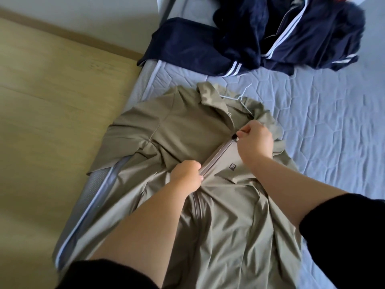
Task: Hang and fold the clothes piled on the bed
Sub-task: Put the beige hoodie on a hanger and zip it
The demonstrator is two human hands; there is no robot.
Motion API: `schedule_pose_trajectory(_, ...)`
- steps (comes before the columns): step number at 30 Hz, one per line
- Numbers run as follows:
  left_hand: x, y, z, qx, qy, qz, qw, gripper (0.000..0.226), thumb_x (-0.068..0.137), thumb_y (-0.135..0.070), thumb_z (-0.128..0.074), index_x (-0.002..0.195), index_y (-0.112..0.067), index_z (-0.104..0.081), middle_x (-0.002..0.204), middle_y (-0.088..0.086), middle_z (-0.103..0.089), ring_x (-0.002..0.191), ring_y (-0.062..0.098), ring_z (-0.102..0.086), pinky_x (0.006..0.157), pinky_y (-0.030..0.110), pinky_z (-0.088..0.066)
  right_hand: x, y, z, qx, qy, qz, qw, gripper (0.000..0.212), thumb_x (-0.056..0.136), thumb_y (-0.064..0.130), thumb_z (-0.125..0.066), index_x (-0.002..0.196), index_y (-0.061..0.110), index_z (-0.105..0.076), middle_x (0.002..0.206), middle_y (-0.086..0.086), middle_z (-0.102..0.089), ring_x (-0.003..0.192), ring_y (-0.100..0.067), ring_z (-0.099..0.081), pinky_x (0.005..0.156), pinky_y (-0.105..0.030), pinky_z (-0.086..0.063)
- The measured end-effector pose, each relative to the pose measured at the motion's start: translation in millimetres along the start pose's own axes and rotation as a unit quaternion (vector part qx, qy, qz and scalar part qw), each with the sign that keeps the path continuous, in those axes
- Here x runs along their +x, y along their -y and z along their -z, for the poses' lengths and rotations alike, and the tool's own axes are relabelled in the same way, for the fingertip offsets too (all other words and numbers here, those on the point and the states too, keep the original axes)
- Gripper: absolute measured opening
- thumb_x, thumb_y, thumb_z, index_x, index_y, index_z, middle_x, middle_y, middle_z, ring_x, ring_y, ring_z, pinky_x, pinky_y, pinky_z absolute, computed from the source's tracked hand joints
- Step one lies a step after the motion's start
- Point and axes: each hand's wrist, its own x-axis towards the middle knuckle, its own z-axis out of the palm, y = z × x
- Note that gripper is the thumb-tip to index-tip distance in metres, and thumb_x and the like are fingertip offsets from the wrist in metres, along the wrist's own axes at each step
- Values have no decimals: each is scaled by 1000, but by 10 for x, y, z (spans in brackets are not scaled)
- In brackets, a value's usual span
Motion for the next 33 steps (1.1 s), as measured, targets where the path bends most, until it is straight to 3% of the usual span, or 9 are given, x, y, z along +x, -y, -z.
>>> schedule_pose_trajectory(3, -42, 69, -37, 4, -5, 19, 1000, 40, 88, -27, -62, 64, -15, -33, 100, 10, -63, 97, 33, -59, 68, 31, -36, -34, 54, 20, 5, 61, 30, 998, 11, 89, 10, -55, 79, 13, -57, 76, 4, -57, 75, -20, -54, 63, -29, -38)
schedule_pose_trajectory(7, -76, -53, 74, -79, -93, -52, 991, 37, 78, -36, -70, 72, -17, -39, 97, 7, -57, 97, 27, -53, 72, 35, -37, -71, 105, 68, 37, 91, 39, 994, 10, 89, 8, -55, 81, 9, -60, 86, -8, -66, 82, -24, -62, 75, -37, -52)
schedule_pose_trajectory(12, 17, -296, 316, -139, -181, -71, 971, 41, 80, -43, -67, 68, -16, -39, 78, 1, -50, 85, 26, -53, 64, 29, -25, -141, 154, 163, 50, 114, 57, 991, 10, 87, 6, -56, 79, 9, -60, 83, -10, -67, 83, -28, -63, 80, -43, -52)
schedule_pose_trajectory(17, -4, -221, 322, -6, -84, -61, 995, 51, 92, -43, -55, 57, -15, -30, 75, 10, -54, 87, 32, -55, 63, 33, -27, -227, 53, 227, -9, 101, 43, 994, 11, 86, 8, -56, 77, 14, -58, 82, -3, -64, 85, -26, -58, 75, -34, -48)
schedule_pose_trajectory(20, -73, -140, 297, 10, -44, -30, 999, 50, 94, -43, -52, 59, -15, -32, 68, 4, -46, 87, 33, -56, 63, 32, -29, -272, -3, 217, -18, 80, 24, 996, 12, 88, 10, -56, 78, 17, -56, 79, -1, -59, 83, -26, -56, 71, -33, -44)
schedule_pose_trajectory(24, -114, -28, 280, 46, -14, -11, 999, 43, 96, -41, -51, 64, -16, -37, 88, 10, -60, 92, 32, -57, 68, 31, -34, -158, -43, 301, -4, -1, -20, 1000, 7, 87, 8, -51, 85, 9, -58, 80, -3, -58, 81, -27, -54, 65, -31, -38)
schedule_pose_trajectory(28, -138, 158, 194, 43, -6, 37, 998, 45, 97, -41, -50, 63, -15, -37, 73, 2, -48, 79, 28, -52, 64, 31, -33, -23, -29, 370, -12, -16, 17, 1000, 10, 87, 8, -52, 82, 14, -57, 78, 1, -55, 75, -21, -52, 59, -28, -34)
schedule_pose_trajectory(30, -119, 159, 153, 48, 21, 67, 996, 39, 97, -41, -48, 70, -13, -44, 85, 5, -56, 87, 29, -56, 68, 31, -36, -66, 4, 290, -4, -2, 34, 999, 10, 87, 7, -52, 80, 13, -55, 71, 7, -51, 67, -14, -48, 55, -28, -33)
schedule_pose_trajectory(33, -114, 173, 104, 61, 36, 85, 994, 34, 97, -42, -48, 103, -10, -57, 114, 9, -59, 107, 29, -56, 79, 34, -41, -111, -13, 154, -12, 59, 66, 996, 8, 88, 8, -54, 80, 11, -54, 70, 7, -51, 66, -15, -49, 60, -31, -39)
